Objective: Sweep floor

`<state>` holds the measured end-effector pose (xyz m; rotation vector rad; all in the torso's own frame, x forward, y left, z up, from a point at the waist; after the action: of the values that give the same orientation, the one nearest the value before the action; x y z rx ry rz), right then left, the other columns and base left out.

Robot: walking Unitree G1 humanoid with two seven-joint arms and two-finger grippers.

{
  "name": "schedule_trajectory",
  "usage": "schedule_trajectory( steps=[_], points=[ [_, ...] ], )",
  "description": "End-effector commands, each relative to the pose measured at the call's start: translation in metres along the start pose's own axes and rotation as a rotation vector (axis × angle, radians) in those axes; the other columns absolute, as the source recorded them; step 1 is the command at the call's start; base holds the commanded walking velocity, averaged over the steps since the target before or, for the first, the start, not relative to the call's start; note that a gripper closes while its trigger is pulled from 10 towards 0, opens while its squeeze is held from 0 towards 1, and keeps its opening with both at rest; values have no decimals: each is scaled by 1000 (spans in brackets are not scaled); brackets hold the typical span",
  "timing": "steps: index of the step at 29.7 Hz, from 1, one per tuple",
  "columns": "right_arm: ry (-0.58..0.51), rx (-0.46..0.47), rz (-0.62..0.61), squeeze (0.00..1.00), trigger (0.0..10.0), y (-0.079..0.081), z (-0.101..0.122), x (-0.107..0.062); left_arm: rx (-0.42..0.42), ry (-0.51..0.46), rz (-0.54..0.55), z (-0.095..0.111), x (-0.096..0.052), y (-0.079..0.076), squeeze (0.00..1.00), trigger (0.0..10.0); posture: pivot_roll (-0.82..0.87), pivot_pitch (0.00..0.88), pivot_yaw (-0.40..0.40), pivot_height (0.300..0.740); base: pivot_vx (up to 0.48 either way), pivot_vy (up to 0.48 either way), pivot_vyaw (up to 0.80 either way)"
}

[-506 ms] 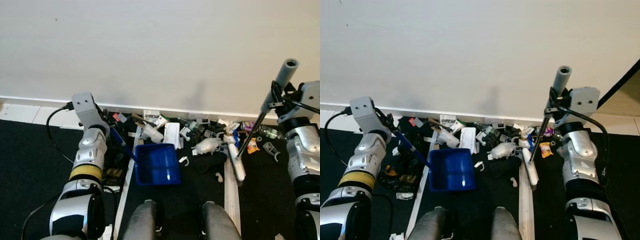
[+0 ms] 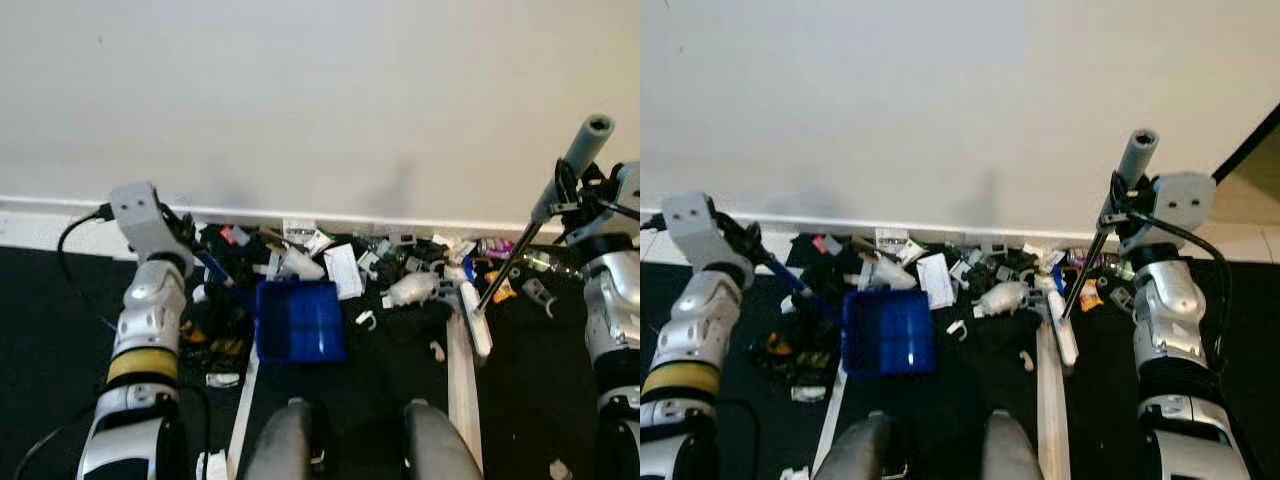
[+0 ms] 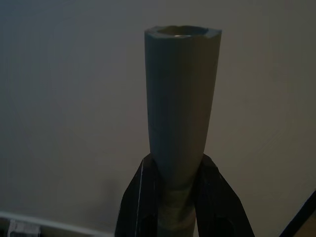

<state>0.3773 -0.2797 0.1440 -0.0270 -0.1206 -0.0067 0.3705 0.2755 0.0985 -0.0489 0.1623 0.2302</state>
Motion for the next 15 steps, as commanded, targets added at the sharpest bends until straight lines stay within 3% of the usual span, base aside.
schedule_trajectory(
  steps=[1,9,15],
  points=[
    [15,-25,-10,0,10000,-9,-2,-3,4,11,10,-2,-4,8,0,10000,-95,199,56,740,0,0,0],
    [28,-32,-28,0,10000,-14,-5,-6,-7,40,-15,-10,-12,3,0,10000,-99,202,59,740,0,0,0],
    [42,-23,-22,0,10000,-10,-11,-7,1,75,-25,-20,-11,-2,0,10000,-97,204,58,740,0,0,0]
  ],
)
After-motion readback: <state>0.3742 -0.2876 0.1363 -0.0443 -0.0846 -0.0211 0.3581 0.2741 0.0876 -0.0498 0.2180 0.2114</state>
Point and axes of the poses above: a point about 5 cm out from each wrist's last joint towards the gripper, its own x axis pointing out of the wrist towards the gripper, its own z axis along the axis of the wrist's last joint, y = z × x, the point moved 5 cm from there along x, pointing out of the wrist towards the gripper, and after that the axes turned 3 degrees about x, right-handed, at the moved point
